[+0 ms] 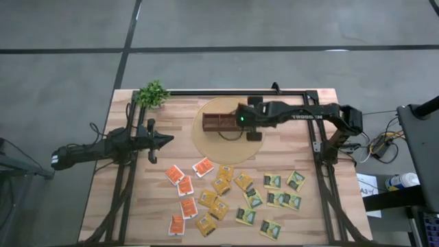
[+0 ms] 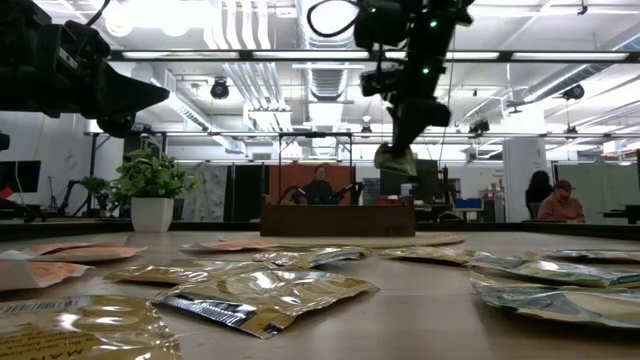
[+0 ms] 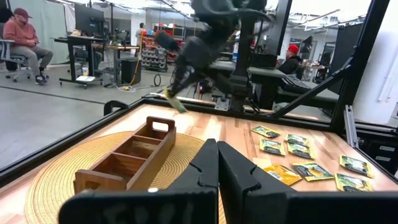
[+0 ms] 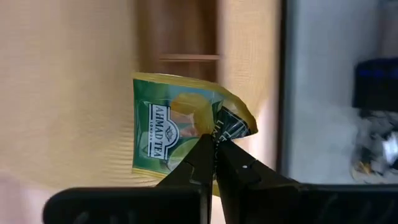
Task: Pick & Place Tea
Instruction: Put the yellow tea bag into the right section of the wooden organizer
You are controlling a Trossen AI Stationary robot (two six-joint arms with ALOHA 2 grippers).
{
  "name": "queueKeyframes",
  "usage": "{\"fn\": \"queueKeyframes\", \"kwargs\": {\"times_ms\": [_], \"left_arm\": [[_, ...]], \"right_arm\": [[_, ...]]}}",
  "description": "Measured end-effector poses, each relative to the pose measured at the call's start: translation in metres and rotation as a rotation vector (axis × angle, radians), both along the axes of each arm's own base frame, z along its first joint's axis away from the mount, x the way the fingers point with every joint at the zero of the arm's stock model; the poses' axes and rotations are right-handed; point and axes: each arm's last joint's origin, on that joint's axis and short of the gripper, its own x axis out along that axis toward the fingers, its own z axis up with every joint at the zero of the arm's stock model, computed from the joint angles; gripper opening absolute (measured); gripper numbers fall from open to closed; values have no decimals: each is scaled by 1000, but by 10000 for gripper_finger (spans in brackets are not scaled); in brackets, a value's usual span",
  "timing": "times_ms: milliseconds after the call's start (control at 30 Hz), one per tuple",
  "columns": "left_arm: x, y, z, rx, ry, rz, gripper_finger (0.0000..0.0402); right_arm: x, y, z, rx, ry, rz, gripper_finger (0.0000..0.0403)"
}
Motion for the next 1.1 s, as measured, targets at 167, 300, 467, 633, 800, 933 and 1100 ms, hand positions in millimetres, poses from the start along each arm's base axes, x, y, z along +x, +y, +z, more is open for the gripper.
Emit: {"fn": "queueKeyframes", "kwargs": {"times_ms": [167,300,467,633,800,933,1100], "left_arm": [[0,0,0,0,0,0,0],[0,0,0,0,0,0,0],[0,0,0,0,0,0,0],[0,0,0,0,0,0,0],[0,0,0,0,1,0,0],[0,0,0,-1,2,0,0],[0,0,0,-1,4,0,0]], "right_arm": [[7,-23,0,-79,22,-24,8],[15,-29,-11,-138,62,11,8],[24,-31,-25,-142,72,15,8],[29,-33,-34,-178,98,17,8],[30,-31,-41,-184,117,18,8],[31,-30,-43,-191,96,20,8],[28,-29,-50,-185,117,22,8]]}}
